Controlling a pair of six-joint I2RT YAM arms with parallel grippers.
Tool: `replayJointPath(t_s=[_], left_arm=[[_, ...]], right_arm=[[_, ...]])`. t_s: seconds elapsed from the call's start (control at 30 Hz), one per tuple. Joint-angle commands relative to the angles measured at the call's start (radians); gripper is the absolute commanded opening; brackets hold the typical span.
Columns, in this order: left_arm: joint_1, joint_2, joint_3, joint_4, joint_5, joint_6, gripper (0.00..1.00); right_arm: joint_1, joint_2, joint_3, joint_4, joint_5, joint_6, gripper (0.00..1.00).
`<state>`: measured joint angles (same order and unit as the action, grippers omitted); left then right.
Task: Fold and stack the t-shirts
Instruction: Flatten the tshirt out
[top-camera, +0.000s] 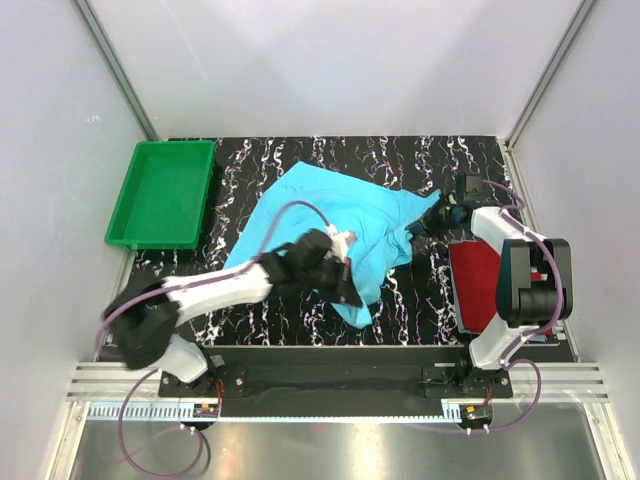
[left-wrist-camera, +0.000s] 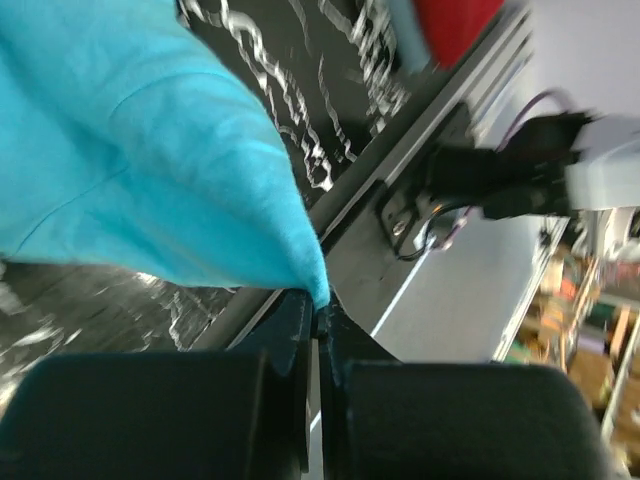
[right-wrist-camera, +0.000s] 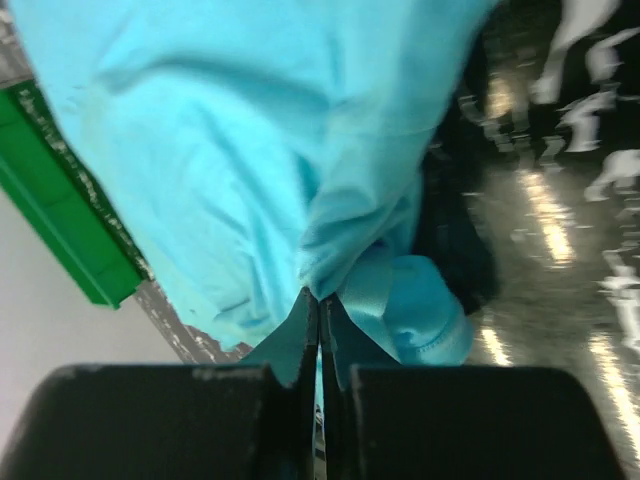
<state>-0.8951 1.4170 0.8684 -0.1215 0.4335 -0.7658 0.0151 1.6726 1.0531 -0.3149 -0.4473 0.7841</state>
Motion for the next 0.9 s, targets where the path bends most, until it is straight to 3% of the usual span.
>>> replayJointPath(t_s=[0.0,0.3,0.47,0.53,0.57,0.6,0.7,0.73,0.87], left_arm=[[-0.062,0.182,0.093,0.126,0.019,-0.021,0.0],[-0.096,0.365,0.293,-0.007,0.14,0.023,0.01],[-0.097,0.352,0.333,-0.092,0.143,0.103,0.15],[-0.096,0.361,0.354,-0.144,0.169,0.128,0.36],[-0.094,0.367,0.381,-0.174,0.178,0.158,0.39],[-0.093,0.358,0.391,-0.229,0.165,0.174,0.41],[-0.047,0.268,0.365,-0.271,0.128,0.201,0.52],[0.005,0.235,0.322,-0.274,0.119,0.197,0.6],[0.184,0.042,0.178,-0.282,0.116,0.169,0.66]], right_arm=[[-0.049,0.025,0.082,-0.068,0.007,-0.118,0.0],[-0.067,0.124,0.274,-0.23,0.177,-0.256,0.0],[-0.069,0.219,0.422,-0.298,0.254,-0.292,0.0],[-0.069,0.266,0.476,-0.32,0.268,-0.308,0.02],[-0.069,0.283,0.493,-0.344,0.285,-0.316,0.05],[-0.07,0.3,0.51,-0.358,0.291,-0.325,0.21],[-0.075,0.334,0.547,-0.415,0.34,-0.353,0.48],[-0.076,0.322,0.535,-0.426,0.358,-0.359,0.63],[-0.076,0.225,0.446,-0.441,0.397,-0.359,0.78]])
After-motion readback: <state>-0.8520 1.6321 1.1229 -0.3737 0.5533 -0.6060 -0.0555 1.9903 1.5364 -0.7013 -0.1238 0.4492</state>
